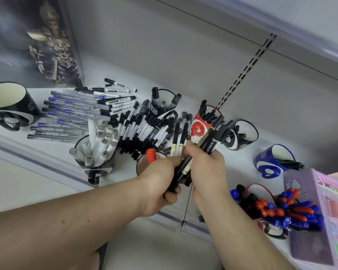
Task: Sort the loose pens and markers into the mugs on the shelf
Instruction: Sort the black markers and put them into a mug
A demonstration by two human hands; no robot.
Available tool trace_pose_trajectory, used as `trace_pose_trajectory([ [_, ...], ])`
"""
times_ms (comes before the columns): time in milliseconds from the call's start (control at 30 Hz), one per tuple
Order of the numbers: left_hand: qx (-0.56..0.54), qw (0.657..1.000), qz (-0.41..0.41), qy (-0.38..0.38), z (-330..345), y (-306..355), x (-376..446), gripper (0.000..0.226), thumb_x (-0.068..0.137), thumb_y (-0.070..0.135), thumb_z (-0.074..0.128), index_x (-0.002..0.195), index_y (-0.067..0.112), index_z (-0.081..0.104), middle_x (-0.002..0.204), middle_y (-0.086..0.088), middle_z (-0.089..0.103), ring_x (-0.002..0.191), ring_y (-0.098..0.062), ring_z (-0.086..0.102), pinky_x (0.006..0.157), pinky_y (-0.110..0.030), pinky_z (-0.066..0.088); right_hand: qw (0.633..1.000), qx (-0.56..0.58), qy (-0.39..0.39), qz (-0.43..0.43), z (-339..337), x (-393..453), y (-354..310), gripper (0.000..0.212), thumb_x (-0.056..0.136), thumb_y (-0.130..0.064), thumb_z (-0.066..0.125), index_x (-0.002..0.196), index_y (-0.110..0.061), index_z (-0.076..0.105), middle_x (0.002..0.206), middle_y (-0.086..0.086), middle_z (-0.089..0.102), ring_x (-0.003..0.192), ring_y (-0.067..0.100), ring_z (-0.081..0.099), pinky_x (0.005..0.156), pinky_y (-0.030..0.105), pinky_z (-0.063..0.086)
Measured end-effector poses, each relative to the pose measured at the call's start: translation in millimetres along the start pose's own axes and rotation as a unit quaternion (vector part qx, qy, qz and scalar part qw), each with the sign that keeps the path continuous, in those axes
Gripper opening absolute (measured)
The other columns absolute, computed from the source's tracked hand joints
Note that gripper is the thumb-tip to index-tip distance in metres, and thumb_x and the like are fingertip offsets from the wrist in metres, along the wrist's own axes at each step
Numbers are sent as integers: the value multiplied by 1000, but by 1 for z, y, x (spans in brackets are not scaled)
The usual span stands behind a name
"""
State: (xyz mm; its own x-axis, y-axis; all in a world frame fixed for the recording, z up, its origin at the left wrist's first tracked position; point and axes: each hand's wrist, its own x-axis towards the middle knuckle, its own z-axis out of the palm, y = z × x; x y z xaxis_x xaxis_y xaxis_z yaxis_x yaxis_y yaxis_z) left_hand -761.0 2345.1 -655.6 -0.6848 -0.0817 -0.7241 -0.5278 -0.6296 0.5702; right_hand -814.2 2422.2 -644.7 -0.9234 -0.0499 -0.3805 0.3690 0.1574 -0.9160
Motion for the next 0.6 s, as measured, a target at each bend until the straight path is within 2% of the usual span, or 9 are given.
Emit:
trace_pose_trajectory([
  [33, 4, 1000, 9, -2, -1, 2, 1, 11, 78, 27, 57, 74, 17, 55, 67, -9, 56, 50, -18, 40, 41, -17, 21, 1000, -6, -6, 11, 0, -2, 0, 11, 85, -22, 69, 79, -13, 67, 66, 2, 66, 61, 24, 57, 56, 30, 40],
  [100, 27, 999, 29, -21, -5, 3, 0, 23, 54, 18, 52, 76, 14, 54, 69, -11, 52, 49, -21, 41, 40, -18, 23, 999, -20, -14, 26, 1, -6, 0, 15, 87, -24, 68, 78, -12, 68, 65, 3, 67, 58, 24, 57, 48, 25, 38],
  [167, 73, 995, 45, -53, -6, 2, -1, 19, 44, 11, 47, 62, 15, 53, 64, -9, 48, 50, -20, 41, 42, -20, 22, 999, -21, -28, 36, 1, -9, 0, 18, 89, -24, 66, 80, -9, 68, 66, 6, 66, 58, 24, 59, 49, 27, 41],
  [233, 134, 986, 55, -81, -6, 4, -6, 16, 44, 6, 45, 44, 21, 52, 56, -4, 47, 50, -18, 40, 45, -21, 18, 997, -21, -44, 55, 2, -10, -1, 21, 91, -28, 64, 82, -10, 67, 69, 9, 66, 59, 24, 61, 53, 34, 43],
  [300, 193, 975, 63, -92, -6, 7, -7, 23, 48, 6, 50, 43, 28, 55, 54, -1, 47, 50, -16, 41, 45, -21, 16, 995, -32, -59, 70, 2, -9, 2, 23, 93, -34, 63, 83, -13, 65, 69, 7, 68, 60, 24, 62, 55, 34, 44],
  [433, 340, 931, 97, -95, -10, 9, -1, 19, 70, 14, 67, 72, 29, 56, 55, 3, 51, 46, -15, 46, 42, -19, 23, 986, -53, -123, 102, -1, -6, 5, 30, 88, -45, 65, 87, -15, 70, 75, 8, 74, 61, 28, 66, 56, 34, 47],
  [500, 411, 899, 114, -100, -10, 6, 1, 13, 77, 21, 66, 87, 23, 57, 59, 3, 56, 47, -14, 52, 42, -20, 31, 982, -49, -139, 116, -2, -8, 4, 25, 85, -38, 71, 84, -13, 73, 81, 10, 75, 70, 30, 71, 58, 36, 51],
  [567, 442, 882, 136, -93, -10, 4, 5, 17, 75, 24, 67, 89, 21, 60, 67, -2, 60, 53, -16, 58, 45, -28, 44, 984, -41, -124, 120, -3, -10, 5, 16, 82, -30, 75, 78, -14, 76, 82, 9, 76, 78, 27, 72, 63, 36, 53],
  [600, 456, 873, 152, -77, -11, 4, 9, 17, 70, 26, 69, 85, 22, 61, 71, -3, 63, 60, -16, 62, 54, -32, 52, 985, -25, -119, 123, -3, -11, 5, 13, 83, -25, 76, 73, -16, 77, 80, 7, 76, 79, 23, 72, 67, 34, 54],
])
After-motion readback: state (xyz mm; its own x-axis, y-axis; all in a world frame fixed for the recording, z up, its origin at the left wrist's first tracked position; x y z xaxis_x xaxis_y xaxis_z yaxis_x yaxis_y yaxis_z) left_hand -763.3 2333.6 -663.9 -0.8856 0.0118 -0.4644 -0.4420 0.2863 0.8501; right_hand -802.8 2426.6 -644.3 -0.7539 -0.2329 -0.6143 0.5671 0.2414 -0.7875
